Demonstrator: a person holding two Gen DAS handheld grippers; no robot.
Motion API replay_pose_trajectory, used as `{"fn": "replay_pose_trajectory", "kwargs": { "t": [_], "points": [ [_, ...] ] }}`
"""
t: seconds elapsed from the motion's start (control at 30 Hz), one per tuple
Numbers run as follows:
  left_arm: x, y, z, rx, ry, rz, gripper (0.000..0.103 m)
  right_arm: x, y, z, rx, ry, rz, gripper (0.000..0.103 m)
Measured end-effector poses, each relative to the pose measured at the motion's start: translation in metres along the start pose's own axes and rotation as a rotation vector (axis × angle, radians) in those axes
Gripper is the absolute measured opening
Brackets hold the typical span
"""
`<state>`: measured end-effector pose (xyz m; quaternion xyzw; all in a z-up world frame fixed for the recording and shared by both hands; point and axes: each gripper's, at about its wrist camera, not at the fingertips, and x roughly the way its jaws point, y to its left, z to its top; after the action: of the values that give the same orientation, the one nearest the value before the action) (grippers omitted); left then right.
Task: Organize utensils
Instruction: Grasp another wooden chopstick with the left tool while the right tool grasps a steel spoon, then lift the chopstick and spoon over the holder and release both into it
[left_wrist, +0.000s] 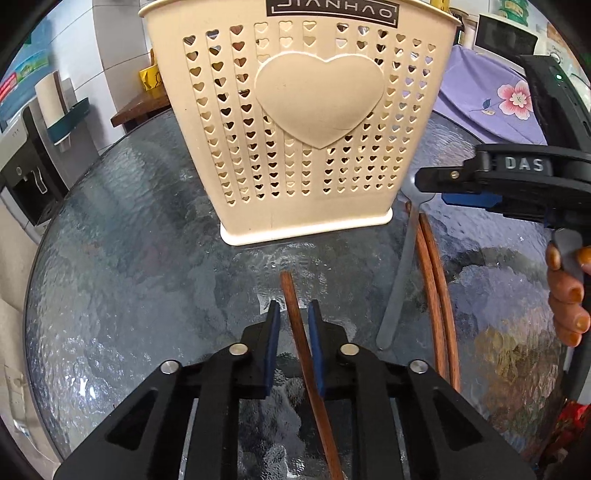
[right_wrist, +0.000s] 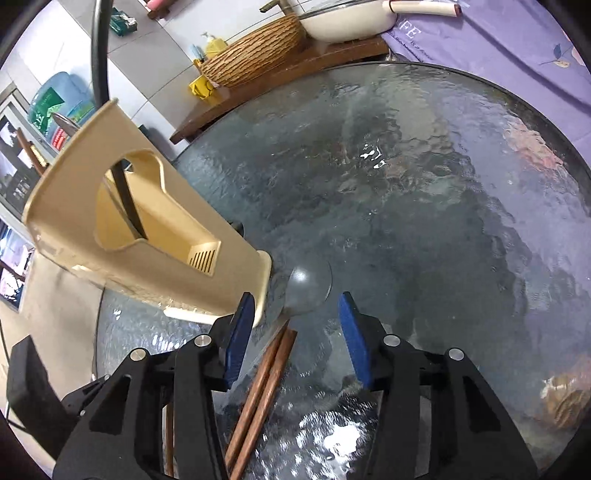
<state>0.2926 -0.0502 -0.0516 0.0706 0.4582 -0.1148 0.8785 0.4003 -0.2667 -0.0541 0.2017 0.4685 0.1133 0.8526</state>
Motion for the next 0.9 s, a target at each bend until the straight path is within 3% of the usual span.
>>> {"fn": "replay_pose_trajectory", "kwargs": {
  "t": [0.13, 0.37, 0.47, 0.53, 0.67, 0.9],
  "points": [
    [0.001, 0.004, 0.002, 0.000, 0.001, -0.010, 0.010, 0.009, 0.005, 0.002, -0.021, -0.013, -0.065, 0.049],
    [0.004, 0.014, 0.005, -0.006, -0.005, -0.018, 0.010, 0.019, 0.011, 0.001, -0.037, -0.025, -0.087, 0.049],
    [0.004, 0.015, 0.005, -0.007, -0.006, -0.019, 0.010, 0.022, 0.021, -0.002, -0.107, -0.034, -0.124, 0.042],
    [0.004, 0.017, 0.005, -0.007, -0.008, -0.021, 0.010, 0.023, 0.025, -0.006, -0.169, -0.035, -0.130, 0.028],
    [0.004, 0.018, 0.004, -0.010, -0.010, -0.023, 0.010, 0.020, 0.023, -0.011, -0.225, -0.021, -0.084, 0.016],
    [0.001, 0.021, -0.003, -0.017, -0.010, -0.024, 0.010, 0.009, 0.022, -0.031, -0.258, 0.020, 0.011, 0.011]
  ]
}}
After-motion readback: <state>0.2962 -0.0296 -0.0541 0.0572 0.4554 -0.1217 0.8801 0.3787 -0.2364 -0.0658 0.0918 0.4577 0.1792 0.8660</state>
